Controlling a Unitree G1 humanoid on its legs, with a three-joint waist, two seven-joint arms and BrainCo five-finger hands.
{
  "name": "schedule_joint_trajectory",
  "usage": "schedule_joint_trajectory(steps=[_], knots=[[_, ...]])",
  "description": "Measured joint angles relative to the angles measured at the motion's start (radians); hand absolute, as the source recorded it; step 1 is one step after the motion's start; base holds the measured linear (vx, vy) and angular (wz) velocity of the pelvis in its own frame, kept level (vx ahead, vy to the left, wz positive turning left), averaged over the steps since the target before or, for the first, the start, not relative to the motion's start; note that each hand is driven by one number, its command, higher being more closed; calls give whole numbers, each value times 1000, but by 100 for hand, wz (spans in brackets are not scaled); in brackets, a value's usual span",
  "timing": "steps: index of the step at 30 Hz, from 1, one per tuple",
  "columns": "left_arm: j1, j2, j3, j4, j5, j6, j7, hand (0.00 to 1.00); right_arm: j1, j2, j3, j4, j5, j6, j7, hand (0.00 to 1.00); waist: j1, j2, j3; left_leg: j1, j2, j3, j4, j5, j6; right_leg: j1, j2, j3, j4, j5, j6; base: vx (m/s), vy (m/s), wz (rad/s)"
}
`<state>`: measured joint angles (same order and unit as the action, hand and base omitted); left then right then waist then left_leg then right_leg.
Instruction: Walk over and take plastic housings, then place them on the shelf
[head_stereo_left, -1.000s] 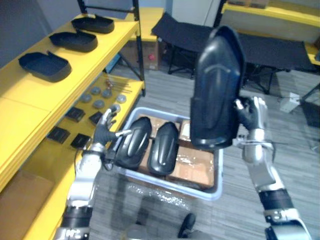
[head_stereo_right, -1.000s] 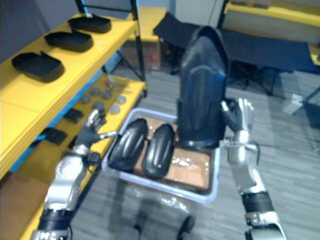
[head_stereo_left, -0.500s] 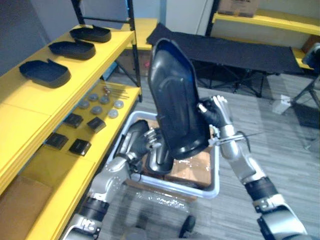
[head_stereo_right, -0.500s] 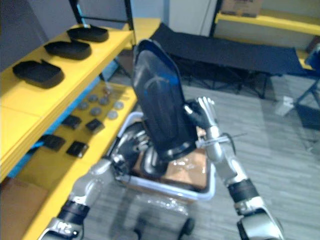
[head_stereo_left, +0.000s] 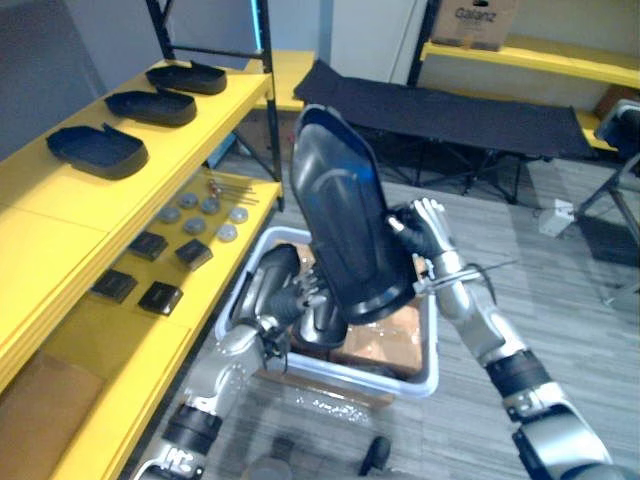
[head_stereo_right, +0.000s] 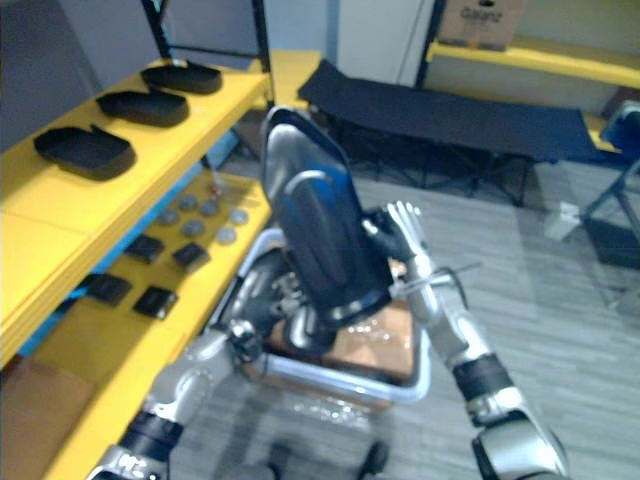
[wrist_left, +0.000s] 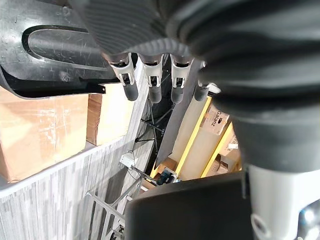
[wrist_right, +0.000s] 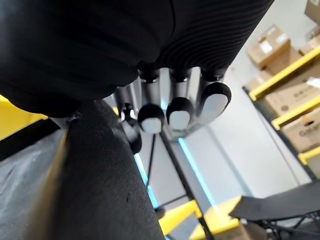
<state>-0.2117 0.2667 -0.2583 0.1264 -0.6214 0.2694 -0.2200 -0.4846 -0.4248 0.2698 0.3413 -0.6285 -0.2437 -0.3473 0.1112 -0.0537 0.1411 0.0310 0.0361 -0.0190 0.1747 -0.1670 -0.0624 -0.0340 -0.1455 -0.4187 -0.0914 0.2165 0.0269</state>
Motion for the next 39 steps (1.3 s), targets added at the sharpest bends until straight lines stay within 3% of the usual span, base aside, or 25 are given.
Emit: schedule_joint_trajectory(steps=[13,33,39], knots=[[0,-1,-35,-74,0,-8,-17,0,0,1,37,70,-35,31,4,100,-12,-12,-14,-14,6,-23,8,-2,-3,0,6,-26,0,9,-3,13,-6,4],[0,-34,-119,-79,0,-13,-28,0,-73,70,111,148,-32,22,2,100,-7,-13,-15,-21,9,-35,13,1,-7,5,6,-46,0,-5,-7,-8,-4,2],[0,-37,-136,-62,0,-48,-23,0,-73,70,114,151,-31,14,-4,100,-7,-13,-15,-21,6,-36,12,1,-6,5,7,-48,0,2,-7,5,1,0]])
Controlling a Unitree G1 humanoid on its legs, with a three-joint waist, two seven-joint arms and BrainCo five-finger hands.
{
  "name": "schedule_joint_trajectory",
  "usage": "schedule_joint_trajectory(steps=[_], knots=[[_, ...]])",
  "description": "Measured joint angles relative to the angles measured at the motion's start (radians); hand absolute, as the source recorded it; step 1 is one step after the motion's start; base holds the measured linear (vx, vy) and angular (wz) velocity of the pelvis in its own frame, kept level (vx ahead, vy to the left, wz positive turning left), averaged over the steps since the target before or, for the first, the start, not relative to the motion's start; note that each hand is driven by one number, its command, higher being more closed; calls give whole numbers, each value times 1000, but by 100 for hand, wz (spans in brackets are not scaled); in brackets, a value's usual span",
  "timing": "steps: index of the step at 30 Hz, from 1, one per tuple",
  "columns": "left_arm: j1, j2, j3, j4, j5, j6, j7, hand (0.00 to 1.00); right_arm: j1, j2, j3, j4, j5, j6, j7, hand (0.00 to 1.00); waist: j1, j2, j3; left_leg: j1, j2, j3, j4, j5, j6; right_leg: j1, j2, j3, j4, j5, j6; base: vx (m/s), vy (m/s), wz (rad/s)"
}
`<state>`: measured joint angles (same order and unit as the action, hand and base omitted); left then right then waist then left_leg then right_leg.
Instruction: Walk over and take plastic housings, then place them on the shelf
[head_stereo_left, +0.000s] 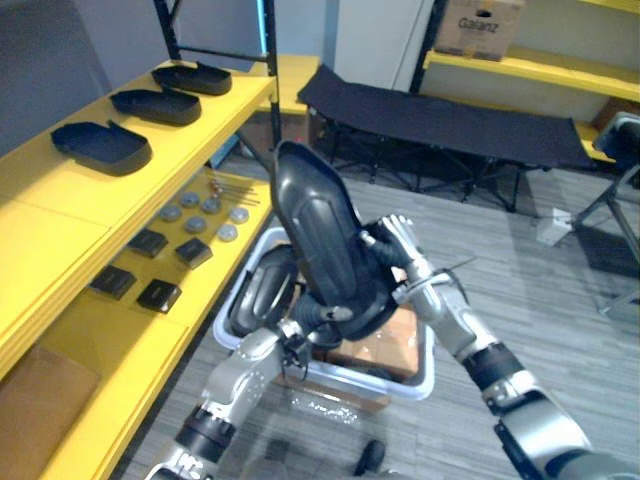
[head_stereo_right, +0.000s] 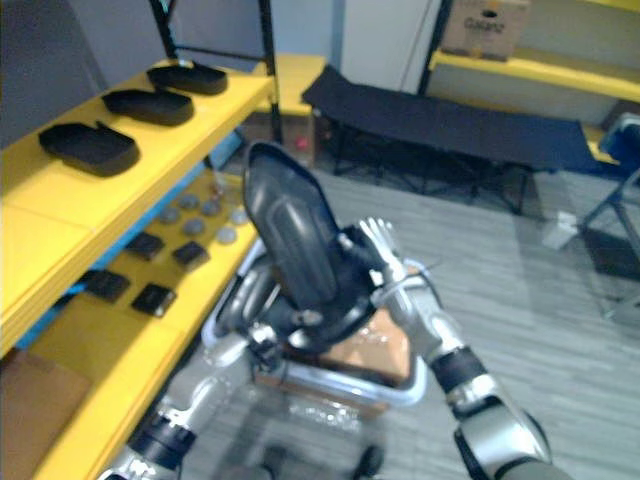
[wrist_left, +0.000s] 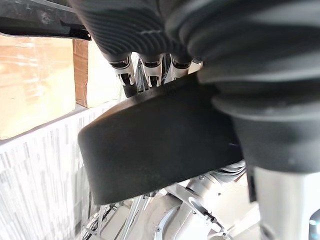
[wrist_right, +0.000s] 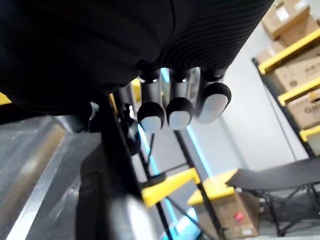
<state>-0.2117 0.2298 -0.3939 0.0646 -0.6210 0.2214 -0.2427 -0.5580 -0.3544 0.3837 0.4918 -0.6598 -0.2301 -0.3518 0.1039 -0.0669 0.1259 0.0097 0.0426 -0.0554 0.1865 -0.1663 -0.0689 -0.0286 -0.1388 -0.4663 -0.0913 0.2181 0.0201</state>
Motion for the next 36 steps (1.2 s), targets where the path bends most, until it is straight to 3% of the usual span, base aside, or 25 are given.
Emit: schedule_joint_trajectory(steps=[9,13,20,29,33,34,36], knots=[[1,-2,-1,-1,15,-54,49,0,3,1,-6,0,-5,-32,-24,100,0,0,0,2,0,3,0,0,1,0,-1,3,0,4,1,-1,0,0],[28,-10,36,-1,191,-122,161,0,12,-2,-10,-15,-92,-27,-57,100,-2,0,0,5,1,9,0,0,1,-1,1,9,0,4,0,-15,-3,-4],[40,-25,150,-16,239,-193,189,0,58,1,-8,-89,-124,-12,-65,100,3,0,0,5,1,10,-1,0,1,-1,3,9,0,-2,2,0,0,0],[59,-45,164,-32,223,-198,183,0,87,13,-9,-95,-145,-10,-107,100,4,0,0,5,1,12,-3,-1,1,-3,4,12,0,1,-1,0,0,0],[59,-47,179,-32,167,-198,185,0,100,36,-9,-95,-144,-10,-136,100,6,0,0,5,1,11,-3,-1,1,-3,4,12,0,1,-1,0,0,0],[60,-47,178,-31,148,-198,185,100,104,42,-9,-95,-144,-10,-148,100,7,0,0,5,1,11,-3,-1,1,-3,3,12,0,1,-1,0,0,0],[64,-47,180,-31,146,-198,185,100,105,47,-9,-95,-143,-9,-155,100,9,0,0,5,1,11,-2,-1,1,-3,3,12,0,1,-1,0,0,0]])
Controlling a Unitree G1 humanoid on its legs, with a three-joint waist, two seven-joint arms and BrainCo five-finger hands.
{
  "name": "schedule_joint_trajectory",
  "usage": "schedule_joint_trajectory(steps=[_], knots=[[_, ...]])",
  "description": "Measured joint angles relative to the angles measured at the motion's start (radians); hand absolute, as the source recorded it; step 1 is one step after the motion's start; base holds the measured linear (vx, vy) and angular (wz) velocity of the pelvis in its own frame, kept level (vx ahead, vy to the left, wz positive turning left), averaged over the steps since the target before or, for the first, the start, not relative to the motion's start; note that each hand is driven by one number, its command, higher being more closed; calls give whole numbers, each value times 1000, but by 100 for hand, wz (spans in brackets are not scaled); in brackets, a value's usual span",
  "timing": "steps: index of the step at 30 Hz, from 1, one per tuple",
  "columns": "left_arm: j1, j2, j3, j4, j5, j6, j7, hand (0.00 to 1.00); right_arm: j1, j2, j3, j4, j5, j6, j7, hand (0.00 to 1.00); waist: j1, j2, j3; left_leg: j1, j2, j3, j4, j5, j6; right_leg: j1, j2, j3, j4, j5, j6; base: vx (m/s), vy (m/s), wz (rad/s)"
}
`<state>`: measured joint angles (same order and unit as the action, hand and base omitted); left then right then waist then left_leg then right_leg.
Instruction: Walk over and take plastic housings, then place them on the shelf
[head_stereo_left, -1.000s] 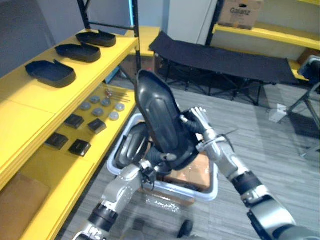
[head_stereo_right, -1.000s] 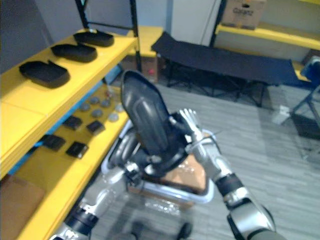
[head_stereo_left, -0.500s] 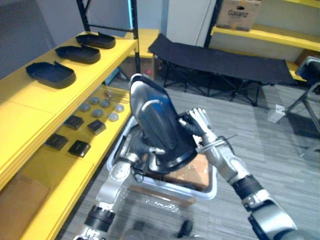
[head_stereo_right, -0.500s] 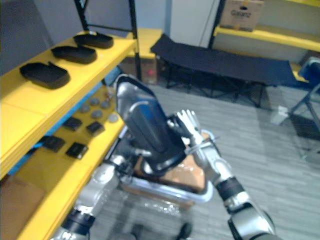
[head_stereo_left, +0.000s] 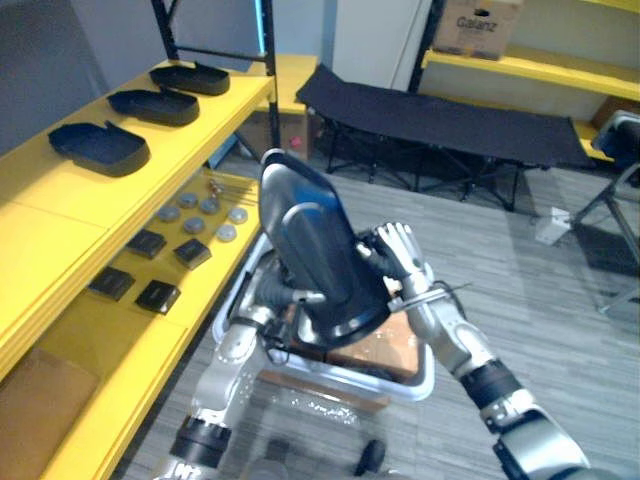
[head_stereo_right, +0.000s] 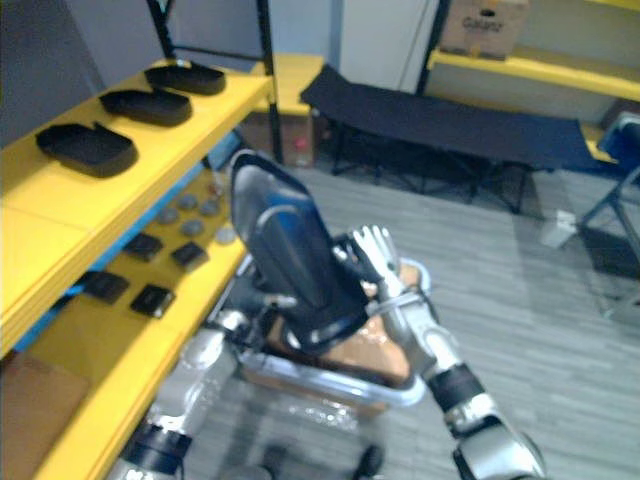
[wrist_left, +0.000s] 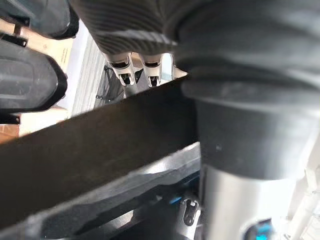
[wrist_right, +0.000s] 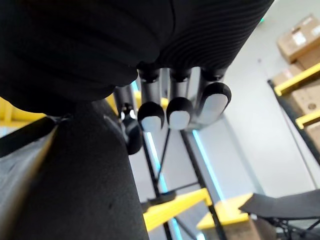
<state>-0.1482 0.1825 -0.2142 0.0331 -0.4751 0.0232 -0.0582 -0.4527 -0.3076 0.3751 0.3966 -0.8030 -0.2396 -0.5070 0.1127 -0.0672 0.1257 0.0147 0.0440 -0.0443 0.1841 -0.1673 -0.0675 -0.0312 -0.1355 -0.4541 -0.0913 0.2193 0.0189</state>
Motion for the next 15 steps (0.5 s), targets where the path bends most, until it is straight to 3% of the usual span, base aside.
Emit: schedule_joint_trajectory(steps=[9,15], knots=[[23,-21,8,24,7,-46,48,100,0,34,14,-1,15,3,-22,100,12,0,0,0,0,0,1,0,0,0,0,1,0,-1,-1,0,0,0],[23,-20,14,28,10,-88,78,100,0,61,38,-19,57,30,-48,100,12,1,0,0,1,-1,1,-1,-1,-1,1,1,0,-2,-3,0,0,0]])
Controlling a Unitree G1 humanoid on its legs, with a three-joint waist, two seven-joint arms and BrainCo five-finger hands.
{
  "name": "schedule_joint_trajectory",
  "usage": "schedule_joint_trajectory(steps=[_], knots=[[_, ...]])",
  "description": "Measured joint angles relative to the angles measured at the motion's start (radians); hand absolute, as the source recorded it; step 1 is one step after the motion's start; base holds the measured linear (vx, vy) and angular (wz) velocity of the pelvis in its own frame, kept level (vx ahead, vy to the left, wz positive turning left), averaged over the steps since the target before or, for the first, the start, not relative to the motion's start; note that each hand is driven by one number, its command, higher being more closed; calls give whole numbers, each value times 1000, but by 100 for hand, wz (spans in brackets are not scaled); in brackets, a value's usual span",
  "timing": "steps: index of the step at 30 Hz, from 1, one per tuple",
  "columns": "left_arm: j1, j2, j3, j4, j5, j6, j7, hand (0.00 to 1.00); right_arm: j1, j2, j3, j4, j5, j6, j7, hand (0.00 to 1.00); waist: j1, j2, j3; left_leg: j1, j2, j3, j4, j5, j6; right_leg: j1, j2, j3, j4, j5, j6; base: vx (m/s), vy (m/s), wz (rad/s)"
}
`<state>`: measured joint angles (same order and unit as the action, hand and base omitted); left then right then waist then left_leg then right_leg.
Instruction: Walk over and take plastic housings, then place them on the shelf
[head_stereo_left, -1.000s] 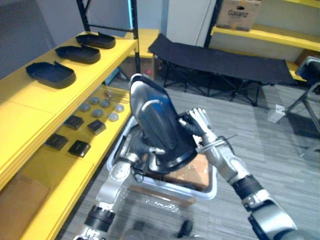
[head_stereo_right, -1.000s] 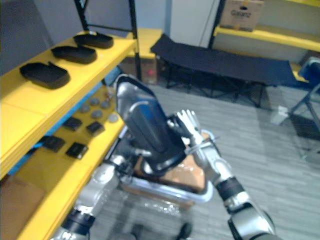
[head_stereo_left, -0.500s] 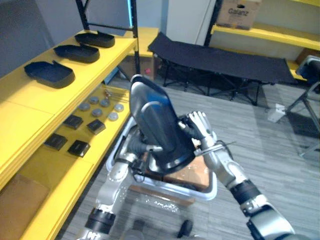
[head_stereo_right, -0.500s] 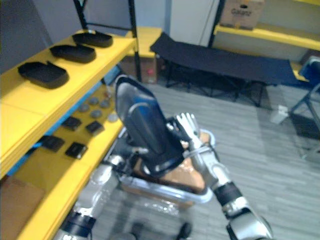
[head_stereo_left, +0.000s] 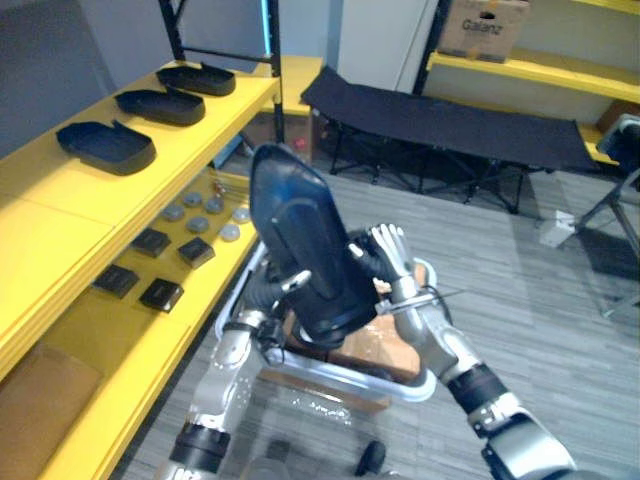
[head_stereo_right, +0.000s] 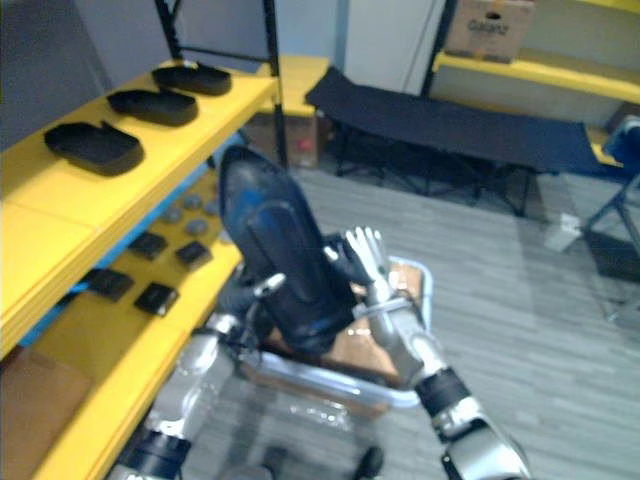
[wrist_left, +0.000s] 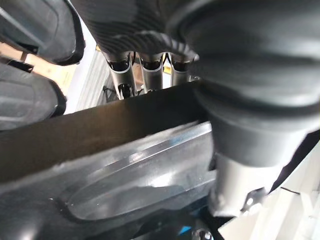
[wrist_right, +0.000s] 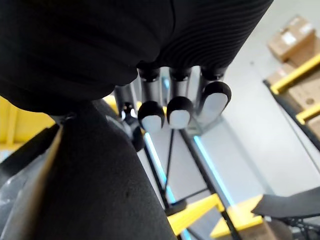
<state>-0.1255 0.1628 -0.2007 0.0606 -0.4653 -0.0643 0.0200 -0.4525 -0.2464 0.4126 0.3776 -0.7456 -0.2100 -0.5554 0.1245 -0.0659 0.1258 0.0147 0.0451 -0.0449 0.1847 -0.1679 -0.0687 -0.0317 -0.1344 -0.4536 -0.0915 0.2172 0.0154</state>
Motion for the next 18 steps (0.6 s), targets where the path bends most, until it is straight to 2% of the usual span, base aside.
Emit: schedule_joint_trajectory(steps=[6,8,10,12,13,18], knots=[[-3,6,-6,-4,5,-45,44,100,0,17,30,-15,30,20,-52,100,0,6,-2,1,0,0,0,-1,-1,0,0,0,0,0,-1,0,0,0],[-3,4,-20,-17,67,-80,98,100,0,28,33,-15,48,21,-71,100,0,9,-2,1,0,0,0,-1,-1,0,0,0,0,0,-1,0,0,0],[-3,-11,-18,-52,186,-125,175,100,-6,50,33,-24,76,21,-110,100,1,13,-5,1,2,1,1,-2,-3,0,4,0,0,-7,-11,0,0,0],[-2,-17,-14,-73,248,-156,209,100,-7,61,33,-47,91,21,-130,100,2,19,-8,1,5,1,2,-5,-4,1,7,0,0,-9,-13,0,0,0],[-2,-24,-9,-103,314,-181,241,100,-15,65,44,-65,109,20,-150,100,3,25,-11,2,9,1,3,-6,-7,1,12,0,0,-11,-16,0,0,0],[-1,-51,27,-165,458,-208,301,100,-40,69,62,-100,130,14,-169,100,8,57,-31,3,18,0,1,-9,-11,2,21,-2,0,-14,-20,14,-20,0]])
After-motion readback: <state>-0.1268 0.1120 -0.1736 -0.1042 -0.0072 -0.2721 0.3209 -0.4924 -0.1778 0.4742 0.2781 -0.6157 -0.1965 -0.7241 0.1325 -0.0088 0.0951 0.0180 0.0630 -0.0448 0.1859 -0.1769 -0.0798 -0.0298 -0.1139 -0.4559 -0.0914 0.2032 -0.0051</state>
